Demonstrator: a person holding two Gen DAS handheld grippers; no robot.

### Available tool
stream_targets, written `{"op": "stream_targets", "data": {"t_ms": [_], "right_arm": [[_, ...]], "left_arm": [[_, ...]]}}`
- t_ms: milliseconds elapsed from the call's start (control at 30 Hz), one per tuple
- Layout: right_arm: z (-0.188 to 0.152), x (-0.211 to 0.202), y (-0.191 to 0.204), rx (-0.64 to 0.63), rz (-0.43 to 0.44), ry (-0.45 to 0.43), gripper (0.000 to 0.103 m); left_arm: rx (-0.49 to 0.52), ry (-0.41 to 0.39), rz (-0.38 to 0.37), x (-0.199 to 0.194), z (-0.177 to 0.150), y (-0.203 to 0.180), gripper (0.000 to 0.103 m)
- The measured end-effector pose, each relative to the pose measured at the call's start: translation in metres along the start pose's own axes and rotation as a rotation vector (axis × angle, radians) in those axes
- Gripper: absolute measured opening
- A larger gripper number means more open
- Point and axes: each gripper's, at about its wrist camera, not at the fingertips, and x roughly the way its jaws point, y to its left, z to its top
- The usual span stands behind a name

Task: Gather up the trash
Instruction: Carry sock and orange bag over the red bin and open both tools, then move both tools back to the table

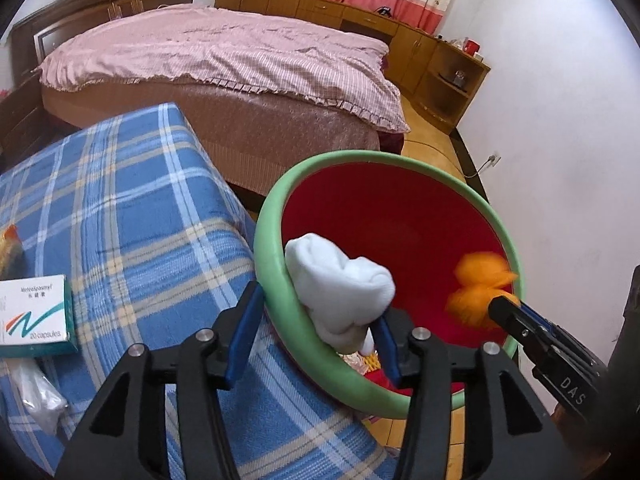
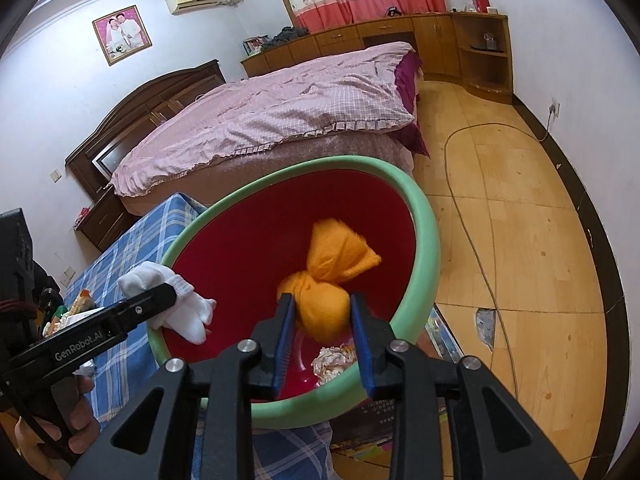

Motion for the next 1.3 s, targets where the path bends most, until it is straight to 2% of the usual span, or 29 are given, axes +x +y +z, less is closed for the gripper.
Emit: {"op": "stream_targets", "data": {"t_ms": [67, 167, 333, 667, 967, 1100, 1300], "right_arm": [[0.000, -0.001, -0.001, 0.000, 0.003, -0.003, 0.033], [0.000, -0.003, -0.002, 0.002, 0.011, -0.011, 0.042], [0.001, -0.003, -0.002, 0.021, 0.026, -0.003, 0.043], [0.002, -0.019, 0.009, 0.018, 0.038, -0.035, 0.043], [-0.002, -0.044, 0.040, -0.008, 0.061, -0.062, 0.048], [-0.007, -0.052, 0.055, -0.012, 0.072, -0.066, 0.054], [-0.015, -0.060, 0.079, -0.030, 0.100, -0.062, 0.055]], "left_arm": [[0.006, 0.002, 0.005, 0.001, -0.001, -0.001, 0.052], [0.010, 0.002, 0.006, 0.000, -0.001, -0.002, 0.052], [-0.001, 0.000, -0.005, -0.006, 0.000, 0.000, 0.052], [-0.035, -0.071, -0.005, -0.044, 0.003, 0.015, 0.052], [-0.094, -0.131, 0.048, -0.089, -0.005, 0.049, 0.052], [-0.106, -0.147, 0.091, -0.108, -0.011, 0.066, 0.052], [-0.135, -0.184, 0.146, -0.140, -0.019, 0.096, 0.052]]}}
